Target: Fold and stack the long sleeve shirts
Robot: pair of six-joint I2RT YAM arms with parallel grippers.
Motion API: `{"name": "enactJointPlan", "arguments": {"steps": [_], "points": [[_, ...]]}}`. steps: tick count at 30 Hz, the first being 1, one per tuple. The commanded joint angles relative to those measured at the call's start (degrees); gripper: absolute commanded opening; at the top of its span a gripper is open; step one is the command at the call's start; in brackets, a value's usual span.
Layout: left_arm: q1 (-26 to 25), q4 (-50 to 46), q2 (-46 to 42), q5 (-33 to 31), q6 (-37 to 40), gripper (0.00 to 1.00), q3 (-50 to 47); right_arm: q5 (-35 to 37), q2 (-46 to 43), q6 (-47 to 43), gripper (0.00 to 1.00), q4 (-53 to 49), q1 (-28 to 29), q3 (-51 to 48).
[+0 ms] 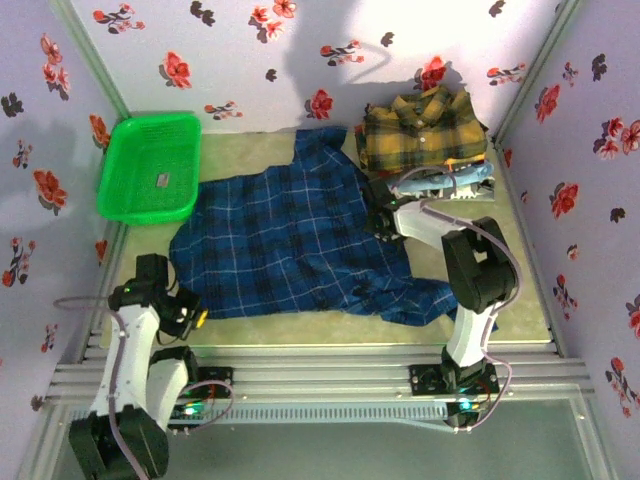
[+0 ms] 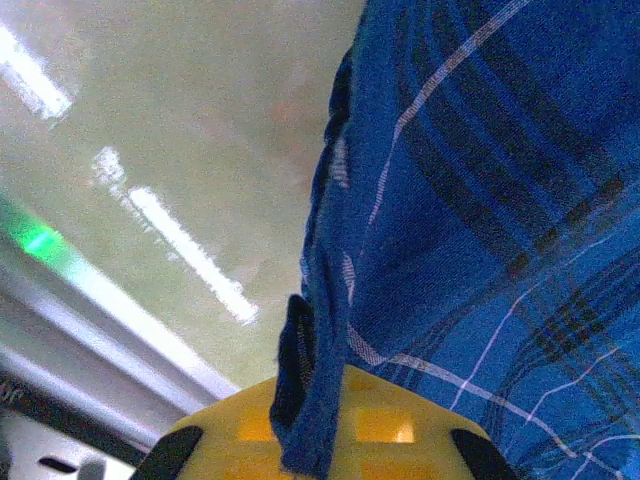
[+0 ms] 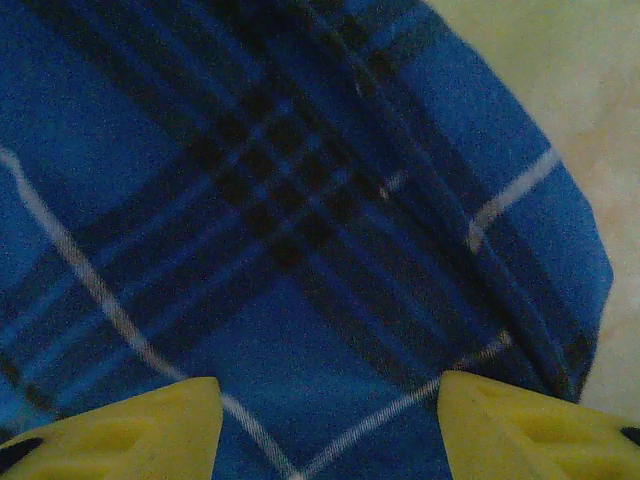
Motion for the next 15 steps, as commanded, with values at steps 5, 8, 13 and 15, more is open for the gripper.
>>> {"name": "enactJointPlan", "arguments": {"steps": [5,8,13,15], "points": [[0.34,-12.61,-4.19,-3.23,-2.43,0.60,6.83,1.33,5.61,2.43,0.60,0.34,-0.95,3.92],[-0.54,-12.60,-0.99,-4.12,-1.86,0.69,14.78,1.69,7.03,2.52,0.59,-0.46,-1.24,4.06],[-6.44,-8.48,8.02,-6.66,-0.21,0.71,26.70,2.81,7.48,6.22,0.57,-0.34,-3.54,0.43],[-9.70,-4.80,12.92,-6.76,1.34,0.71,28.84,4.26,7.28,7.79,0.57,-1.04,-4.46,-0.86]]}}
